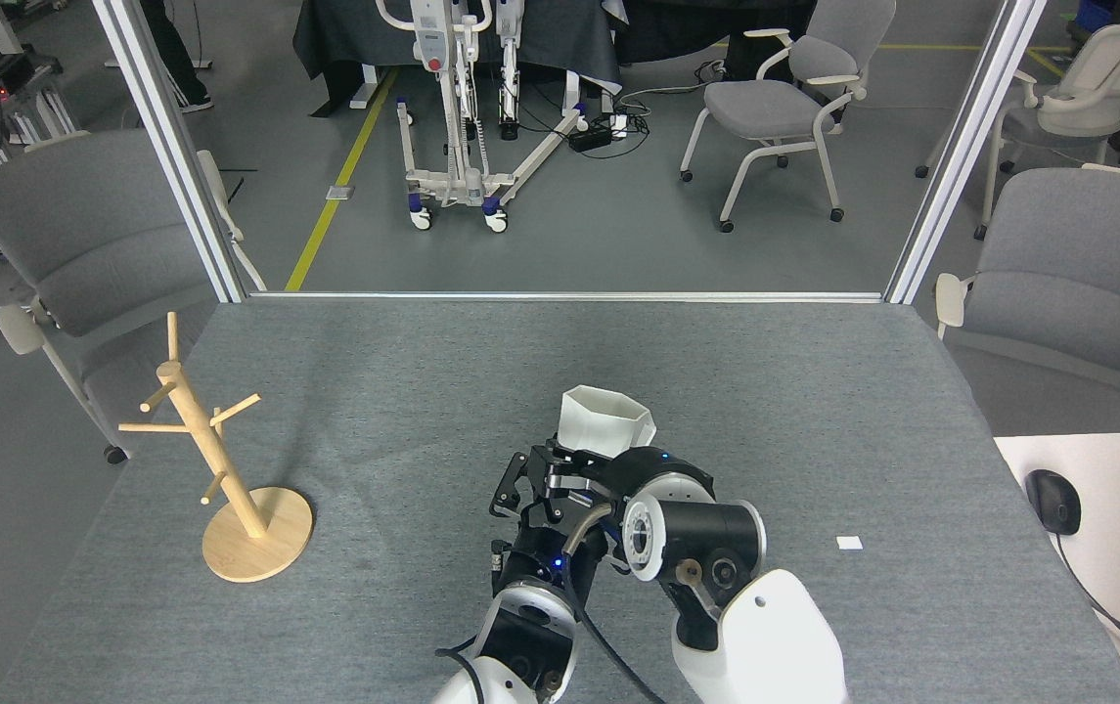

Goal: Hang cup on storage rack
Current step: 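Grasp the cup with the left gripper from the right gripper, then release the cup from the right gripper and withdraw it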

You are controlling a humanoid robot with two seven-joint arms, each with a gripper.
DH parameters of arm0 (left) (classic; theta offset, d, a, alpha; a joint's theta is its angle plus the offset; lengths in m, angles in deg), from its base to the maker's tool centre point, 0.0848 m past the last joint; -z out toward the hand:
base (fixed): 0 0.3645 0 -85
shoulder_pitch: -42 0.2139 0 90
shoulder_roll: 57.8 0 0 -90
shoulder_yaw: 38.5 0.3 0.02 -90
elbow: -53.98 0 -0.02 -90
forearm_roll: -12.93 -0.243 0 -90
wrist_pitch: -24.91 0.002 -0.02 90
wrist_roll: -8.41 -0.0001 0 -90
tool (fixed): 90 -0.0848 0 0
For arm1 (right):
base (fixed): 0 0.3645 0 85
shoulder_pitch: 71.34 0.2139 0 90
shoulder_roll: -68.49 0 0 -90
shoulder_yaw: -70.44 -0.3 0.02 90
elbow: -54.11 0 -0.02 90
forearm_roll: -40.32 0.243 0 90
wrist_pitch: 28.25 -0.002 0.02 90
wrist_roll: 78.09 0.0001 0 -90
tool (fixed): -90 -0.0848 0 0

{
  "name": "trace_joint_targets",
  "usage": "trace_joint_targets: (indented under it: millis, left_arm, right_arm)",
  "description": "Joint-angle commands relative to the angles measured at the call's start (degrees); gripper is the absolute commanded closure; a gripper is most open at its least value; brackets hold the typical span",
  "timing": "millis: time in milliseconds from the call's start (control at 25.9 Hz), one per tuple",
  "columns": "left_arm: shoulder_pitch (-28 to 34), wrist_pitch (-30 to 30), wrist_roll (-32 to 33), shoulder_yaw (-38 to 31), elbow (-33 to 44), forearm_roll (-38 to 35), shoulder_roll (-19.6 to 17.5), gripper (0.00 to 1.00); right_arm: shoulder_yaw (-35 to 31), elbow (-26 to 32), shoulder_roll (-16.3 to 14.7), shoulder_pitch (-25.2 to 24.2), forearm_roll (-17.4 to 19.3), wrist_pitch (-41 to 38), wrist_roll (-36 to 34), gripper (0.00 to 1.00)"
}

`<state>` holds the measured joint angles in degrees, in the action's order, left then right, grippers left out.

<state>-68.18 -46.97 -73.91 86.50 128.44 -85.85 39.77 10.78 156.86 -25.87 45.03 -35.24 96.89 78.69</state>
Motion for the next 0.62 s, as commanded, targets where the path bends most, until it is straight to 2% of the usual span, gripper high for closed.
trace_joint_targets:
  millis: [0, 155, 232, 271, 309, 348, 387, 425, 464, 503, 580]
  left_arm:
    - [0.23, -7.39, 0.05, -0.02, -0.1, 0.0, -0.1, 1.0]
    - [0.67, -7.39, 0.05, -0.11, -0.28, 0.0, -0.19, 1.0]
    - [1.02, -7.39, 0.05, -0.11, -0.81, 0.0, -0.19, 1.0]
    - [1.11, -7.39, 0.05, -0.11, -0.98, 0.0, -0.28, 1.0]
    - [1.2, -7.39, 0.05, -0.11, -1.07, 0.0, -0.28, 1.0]
    - [1.46, -7.39, -0.04, -0.11, -1.07, 0.0, -0.37, 1.0]
    - [2.16, -7.39, -0.04, -0.11, -1.07, 0.0, -0.45, 1.0]
    - [2.69, -7.39, -0.04, -0.11, -0.89, -0.09, -0.72, 1.0]
    - [2.95, -7.39, -0.04, -0.11, -0.72, -0.09, -1.07, 1.0]
    - [3.39, -7.31, -0.04, -0.11, -0.54, -0.09, -1.42, 1.0]
    - [4.63, -7.22, -0.21, -0.63, -0.1, -0.09, -2.65, 1.0]
  right_arm:
    - [-0.02, 0.0, -0.12, 0.0, -0.02, -1.22, -0.25, 1.0]
    - [-0.02, 0.0, -0.3, 0.08, -0.11, -1.39, -0.69, 1.0]
    - [-0.11, 0.0, -0.3, 0.08, -0.2, -1.39, -0.86, 0.9]
    - [-0.11, 0.0, -0.38, 0.08, -0.37, -1.39, -0.86, 0.83]
    - [-0.11, 0.0, -0.38, 0.08, -0.46, -1.39, -0.95, 0.71]
    - [-0.11, 0.0, -0.47, 0.08, -0.81, -1.39, -1.04, 0.49]
    - [-0.11, 0.0, -0.47, 0.08, -1.34, -1.39, -1.21, 0.31]
    - [-0.11, 0.0, -0.47, 0.08, -1.95, -1.39, -2.09, 0.2]
    - [-0.11, 0.0, -0.47, 0.08, -2.22, -1.39, -3.58, 0.1]
    - [-0.11, 0.0, -0.47, 0.08, -2.22, -1.39, -5.34, 0.05]
    - [-0.11, 0.0, -0.47, 0.08, -2.22, -1.39, -8.95, 0.02]
